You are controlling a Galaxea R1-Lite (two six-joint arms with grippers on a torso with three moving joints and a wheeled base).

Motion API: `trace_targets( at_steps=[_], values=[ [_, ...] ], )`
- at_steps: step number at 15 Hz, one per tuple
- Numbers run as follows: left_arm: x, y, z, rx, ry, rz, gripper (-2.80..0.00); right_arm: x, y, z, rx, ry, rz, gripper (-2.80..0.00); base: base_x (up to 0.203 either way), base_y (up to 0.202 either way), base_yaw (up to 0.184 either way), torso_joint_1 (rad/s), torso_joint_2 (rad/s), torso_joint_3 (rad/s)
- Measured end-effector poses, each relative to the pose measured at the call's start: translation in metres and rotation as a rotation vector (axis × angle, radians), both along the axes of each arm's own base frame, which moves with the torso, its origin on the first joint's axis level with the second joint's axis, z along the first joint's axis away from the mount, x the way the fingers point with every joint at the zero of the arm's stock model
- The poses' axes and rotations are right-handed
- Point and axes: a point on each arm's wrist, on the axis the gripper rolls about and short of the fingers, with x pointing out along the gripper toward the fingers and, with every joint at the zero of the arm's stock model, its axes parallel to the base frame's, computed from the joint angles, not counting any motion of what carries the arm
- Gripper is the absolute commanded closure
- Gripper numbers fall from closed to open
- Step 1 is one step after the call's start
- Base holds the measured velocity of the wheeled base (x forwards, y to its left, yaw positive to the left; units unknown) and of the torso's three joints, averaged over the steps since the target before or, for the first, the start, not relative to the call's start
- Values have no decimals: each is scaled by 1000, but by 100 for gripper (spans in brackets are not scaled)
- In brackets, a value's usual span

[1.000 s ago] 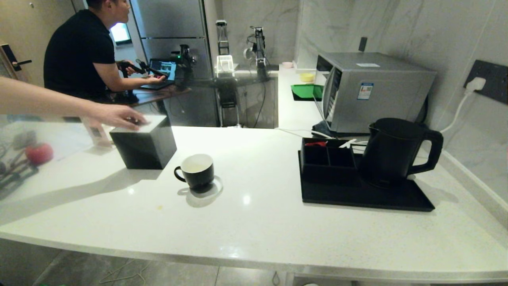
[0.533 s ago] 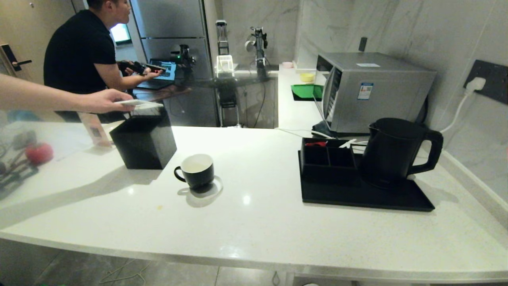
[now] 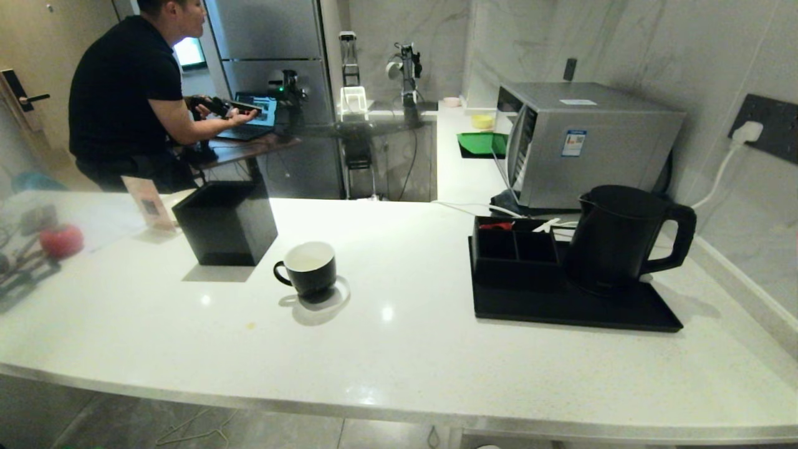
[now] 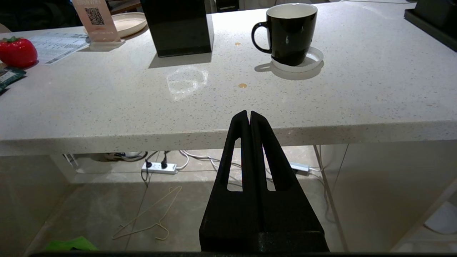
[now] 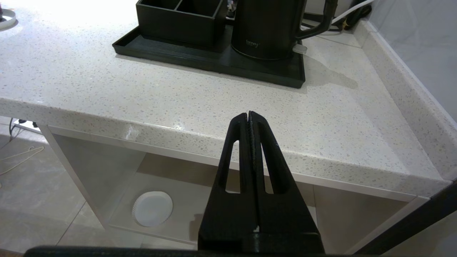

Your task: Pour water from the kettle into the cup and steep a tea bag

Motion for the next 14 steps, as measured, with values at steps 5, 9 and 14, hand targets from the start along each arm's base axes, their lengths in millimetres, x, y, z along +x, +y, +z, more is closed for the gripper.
trace_targets(
  at_steps=[5,9,14],
  values=[
    [0,0,0,0,0,0,0,0,0,0,0,0,-1,0,0,0,0,0,0,0],
    [0,0,0,0,0,0,0,0,0,0,0,0,-1,0,0,0,0,0,0,0],
    [0,0,0,0,0,0,0,0,0,0,0,0,0,0,0,0,0,0,0,0]
  ],
)
